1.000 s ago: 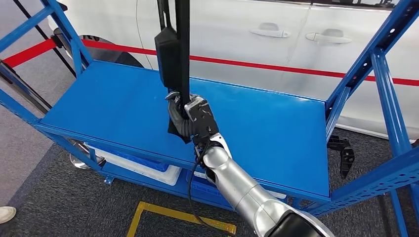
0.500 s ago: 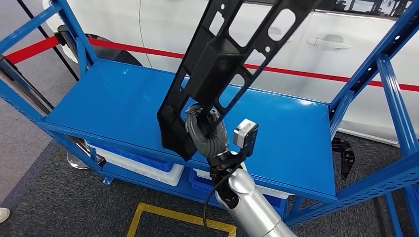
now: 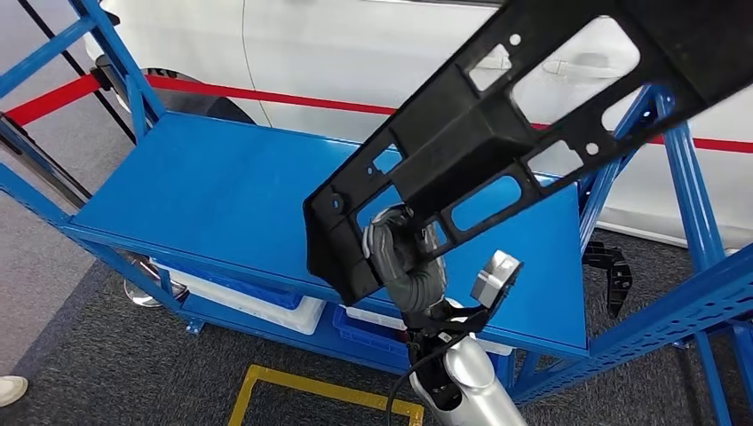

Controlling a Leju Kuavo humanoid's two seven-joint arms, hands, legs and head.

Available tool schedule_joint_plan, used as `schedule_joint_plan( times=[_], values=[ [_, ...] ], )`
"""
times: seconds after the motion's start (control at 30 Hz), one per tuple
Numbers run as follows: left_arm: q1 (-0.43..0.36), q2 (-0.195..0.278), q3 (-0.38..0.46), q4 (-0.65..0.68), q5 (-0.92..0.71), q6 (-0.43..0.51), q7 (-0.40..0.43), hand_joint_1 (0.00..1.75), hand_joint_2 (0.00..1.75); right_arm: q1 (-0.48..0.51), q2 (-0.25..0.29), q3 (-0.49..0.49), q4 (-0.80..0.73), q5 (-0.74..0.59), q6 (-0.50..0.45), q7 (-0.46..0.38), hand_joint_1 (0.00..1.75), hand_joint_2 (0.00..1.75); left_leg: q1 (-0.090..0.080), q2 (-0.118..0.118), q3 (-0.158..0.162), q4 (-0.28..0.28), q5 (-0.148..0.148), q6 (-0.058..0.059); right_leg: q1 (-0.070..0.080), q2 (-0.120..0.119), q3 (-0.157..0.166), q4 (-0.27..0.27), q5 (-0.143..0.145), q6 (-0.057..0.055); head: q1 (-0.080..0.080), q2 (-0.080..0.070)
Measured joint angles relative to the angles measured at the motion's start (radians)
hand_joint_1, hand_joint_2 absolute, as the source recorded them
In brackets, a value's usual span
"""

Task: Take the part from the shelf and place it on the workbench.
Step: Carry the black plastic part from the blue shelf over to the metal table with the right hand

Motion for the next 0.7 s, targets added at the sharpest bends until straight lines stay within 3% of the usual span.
schedule_joint_plan(
  times=[0.03, 0.07, 0.1, 0.17, 0.23, 0.37, 0.4, 0.43, 0.5, 0.53, 0.57, 0.6, 0.7],
  values=[
    [-0.002, 0.001, 0.000, 0.000, 0.000, -0.001, 0.002, 0.00, 1.75, 0.011, 0.000, -0.006, -0.006, 0.002, -0.001, 0.000, 1.75, 1.75, 0.000, 0.000, -0.012, 0.038, -0.010, -0.002, 0.001, -0.001, 0.000, 0.001, 0.000, -0.001, 0.000, 0.000],
    [-0.003, 0.001, 0.000, 0.000, 0.000, -0.003, 0.004, 0.00, 1.75, 0.021, -0.001, -0.011, -0.011, 0.003, -0.002, 0.000, 1.75, 1.75, 0.000, 0.000, -0.006, 0.037, -0.001, -0.002, 0.001, -0.002, 0.000, 0.002, 0.000, -0.001, 0.000, 0.000],
    [-0.004, 0.002, 0.000, 0.000, -0.001, -0.005, 0.005, 0.00, 1.75, 0.028, -0.002, -0.015, -0.017, 0.003, -0.002, 0.001, 1.75, 1.75, 0.000, 0.001, 0.018, 0.000, 0.024, 0.000, 0.001, -0.001, 0.000, 0.004, 0.000, -0.001, 0.000, 0.000],
    [-0.003, 0.004, 0.001, 0.000, -0.001, -0.010, 0.006, 0.00, 1.75, 0.039, -0.002, -0.021, -0.029, 0.006, -0.002, 0.001, 1.75, 1.75, -0.002, 0.000, 0.090, -0.133, 0.081, 0.010, 0.003, 0.003, 0.000, 0.006, 0.001, 0.001, 0.000, 0.000],
    [-0.001, 0.007, 0.001, 0.000, -0.004, -0.016, 0.006, 0.00, 1.75, 0.049, -0.002, -0.027, -0.043, 0.011, -0.004, 0.000, 1.75, 1.75, -0.006, -0.001, 0.131, -0.221, 0.104, 0.021, 0.005, 0.005, -0.005, 0.009, 0.005, 0.009, 0.000, 0.000],
    [0.001, 0.013, 0.001, 0.000, -0.013, -0.027, 0.007, 0.00, 1.75, 0.070, -0.002, -0.036, -0.064, 0.015, -0.009, 0.002, 1.75, 1.75, -0.005, 0.000, 0.127, -0.245, 0.118, 0.041, 0.005, 0.002, -0.017, 0.015, 0.003, 0.031, 0.001, 0.000],
    [0.000, 0.014, 0.001, 0.000, -0.015, -0.028, 0.008, 0.00, 1.75, 0.070, -0.002, -0.038, -0.069, 0.014, -0.011, 0.004, 1.75, 1.75, -0.002, 0.002, 0.125, -0.250, 0.125, 0.048, 0.004, 0.002, -0.024, 0.032, -0.016, 0.036, 0.002, 0.000],
    [-0.001, 0.014, 0.001, 0.000, -0.017, -0.030, 0.009, 0.00, 1.75, 0.070, -0.003, -0.040, -0.073, 0.014, -0.012, 0.005, 1.75, 1.75, 0.000, 0.004, 0.120, -0.254, 0.132, 0.053, 0.003, 0.002, -0.041, 0.076, -0.053, 0.040, 0.003, 0.000],
    [-0.003, 0.016, 0.000, 0.000, -0.020, -0.031, 0.010, 0.00, 1.75, 0.070, -0.003, -0.042, -0.077, 0.014, -0.013, 0.008, 1.75, 1.75, -0.001, 0.007, 0.105, -0.254, 0.142, 0.059, 0.000, 0.002, -0.088, 0.204, -0.133, 0.048, 0.004, 0.000],
    [-0.004, 0.016, 0.000, 0.000, -0.020, -0.031, 0.010, 0.00, 1.75, 0.072, -0.004, -0.043, -0.078, 0.013, -0.013, 0.009, 1.75, 1.75, -0.001, 0.008, 0.096, -0.253, 0.147, 0.058, -0.002, 0.002, -0.105, 0.260, -0.159, 0.051, 0.004, 0.000],
    [-0.004, 0.016, 0.000, 0.000, -0.020, -0.031, 0.010, 0.00, 1.75, 0.072, -0.005, -0.043, -0.078, 0.012, -0.013, 0.009, 1.75, 1.75, -0.001, 0.009, 0.087, -0.251, 0.152, 0.057, -0.004, 0.001, -0.103, 0.278, -0.161, 0.054, 0.004, 0.000],
    [-0.004, 0.017, 0.000, 0.000, -0.020, -0.031, 0.010, 0.00, 1.75, 0.073, -0.006, -0.043, -0.079, 0.012, -0.013, 0.009, 1.75, 1.75, -0.001, 0.009, 0.080, -0.249, 0.157, 0.055, -0.007, 0.001, -0.081, 0.256, -0.145, 0.055, 0.004, 0.000],
    [-0.006, 0.017, 0.000, 0.000, -0.020, -0.031, 0.009, 0.00, 1.75, 0.071, -0.007, -0.044, -0.082, 0.012, -0.013, 0.009, 1.75, 1.75, -0.002, 0.007, 0.061, -0.236, 0.167, 0.044, -0.010, 0.002, 0.045, 0.065, -0.082, 0.052, 0.004, 0.000]
  ],
)
